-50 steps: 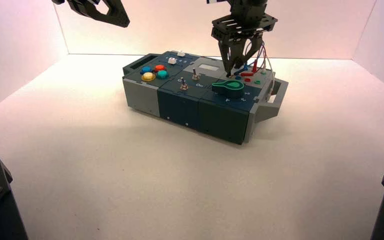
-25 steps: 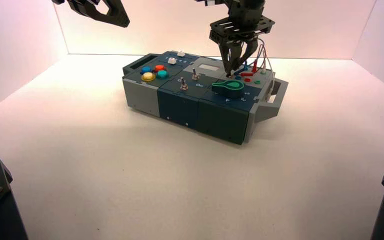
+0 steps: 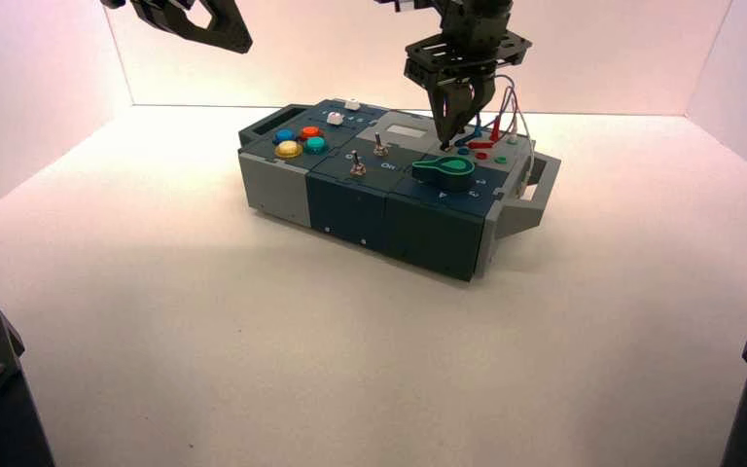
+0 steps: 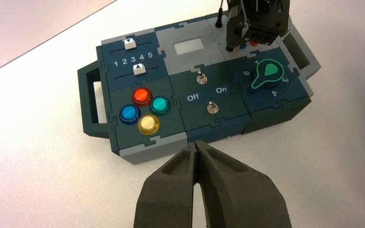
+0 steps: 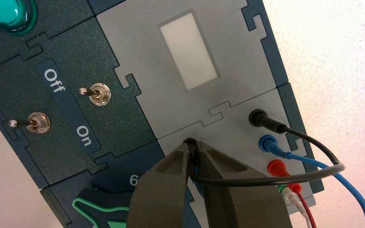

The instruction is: Pull the black wire.

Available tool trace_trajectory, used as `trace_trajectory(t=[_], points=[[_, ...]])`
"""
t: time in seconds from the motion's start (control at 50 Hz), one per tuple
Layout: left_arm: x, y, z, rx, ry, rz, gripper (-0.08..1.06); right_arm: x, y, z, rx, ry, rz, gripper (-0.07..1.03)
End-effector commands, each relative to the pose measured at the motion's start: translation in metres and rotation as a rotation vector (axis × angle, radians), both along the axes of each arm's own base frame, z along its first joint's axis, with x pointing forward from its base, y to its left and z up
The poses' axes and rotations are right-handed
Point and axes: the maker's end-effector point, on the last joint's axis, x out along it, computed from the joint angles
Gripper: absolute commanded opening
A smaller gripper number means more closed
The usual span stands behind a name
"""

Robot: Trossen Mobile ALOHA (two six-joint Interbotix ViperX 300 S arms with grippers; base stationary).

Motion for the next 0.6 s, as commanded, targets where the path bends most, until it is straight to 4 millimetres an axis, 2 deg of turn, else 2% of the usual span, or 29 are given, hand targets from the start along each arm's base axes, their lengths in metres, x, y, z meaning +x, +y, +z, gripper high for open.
trace_trajectory(t=[0.02,0.32,0.6], points=[[0.006,-0.003,0.012,-0.013,-0.033,-0.002,-0.03,0.012,0.003,0.030,0.032,-0.070,-0.002,-0.03],[0.006,-0.004,0.012,-0.013,-0.033,-0.004,-0.03,0.013,0.005,0.054,0.050,-0.091,-0.005,-0.03],[0.006,-0.004,0.013,-0.014,-0.034,-0.004,-0.03,0.004,0.007,0.057,0.078,-0.056,-0.029,-0.03]])
